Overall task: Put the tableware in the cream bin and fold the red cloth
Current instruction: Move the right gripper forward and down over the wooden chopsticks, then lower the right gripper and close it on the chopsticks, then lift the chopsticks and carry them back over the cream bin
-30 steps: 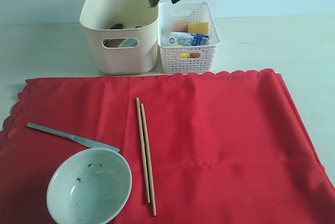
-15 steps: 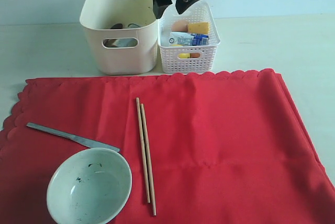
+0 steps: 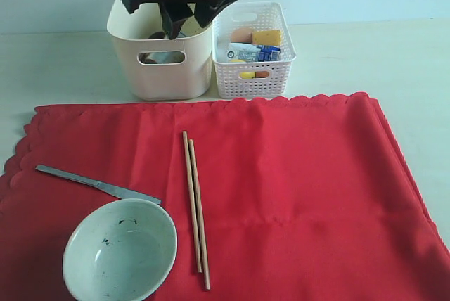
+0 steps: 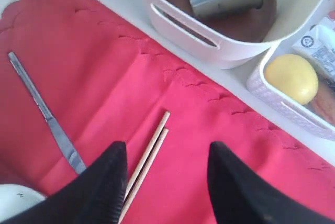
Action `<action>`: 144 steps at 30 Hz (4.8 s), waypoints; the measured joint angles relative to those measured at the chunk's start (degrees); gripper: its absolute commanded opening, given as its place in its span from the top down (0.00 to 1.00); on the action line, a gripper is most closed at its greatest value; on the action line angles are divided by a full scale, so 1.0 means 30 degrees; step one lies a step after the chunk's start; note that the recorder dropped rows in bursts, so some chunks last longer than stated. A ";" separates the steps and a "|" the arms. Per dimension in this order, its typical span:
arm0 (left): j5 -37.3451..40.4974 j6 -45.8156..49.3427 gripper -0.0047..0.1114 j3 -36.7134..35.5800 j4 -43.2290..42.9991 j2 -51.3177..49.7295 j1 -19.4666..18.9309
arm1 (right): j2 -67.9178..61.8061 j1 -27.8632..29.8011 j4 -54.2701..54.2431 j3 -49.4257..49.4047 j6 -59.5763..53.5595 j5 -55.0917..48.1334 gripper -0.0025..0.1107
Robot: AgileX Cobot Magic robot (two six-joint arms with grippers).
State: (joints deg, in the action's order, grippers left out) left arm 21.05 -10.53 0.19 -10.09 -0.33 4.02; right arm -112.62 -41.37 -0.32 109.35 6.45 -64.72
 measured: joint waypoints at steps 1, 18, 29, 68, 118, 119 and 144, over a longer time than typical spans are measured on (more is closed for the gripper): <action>0.0000 0.0000 0.96 0.0000 0.0000 0.0000 0.0000 | 0.0014 -0.0150 0.0106 0.0000 -0.0039 -0.0104 0.56; 0.0000 0.0000 0.96 0.0000 0.0000 0.0000 0.0000 | 0.0058 -0.0836 -0.0046 -0.0053 -0.0333 -0.1240 0.56; 0.0000 0.0000 0.96 0.0000 0.0000 0.0000 0.0000 | 0.0125 -0.0850 -0.0317 -0.3471 -0.0480 -0.0496 0.56; 0.0000 0.0000 0.96 0.0000 0.0000 0.0000 0.0000 | -0.4498 -0.1710 -0.2262 -0.6574 0.0764 0.3245 0.56; 0.0000 0.0000 0.96 0.0000 0.0000 0.0000 0.0000 | -0.5030 -0.1745 -0.1472 -0.6457 0.1602 0.3371 0.98; 0.0000 0.0000 0.96 0.0000 0.0000 0.0000 0.0000 | -0.4921 -0.1745 -0.1556 -0.6490 0.1559 0.3371 0.98; 0.0000 0.0000 0.96 0.0000 0.0000 0.0000 0.0000 | -0.0940 -0.1701 0.0711 0.0401 -0.0249 0.4234 0.98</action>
State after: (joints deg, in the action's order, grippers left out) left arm 21.05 -10.53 0.19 -10.09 -0.33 4.02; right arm -115.44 -46.47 1.81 110.55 5.70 -52.02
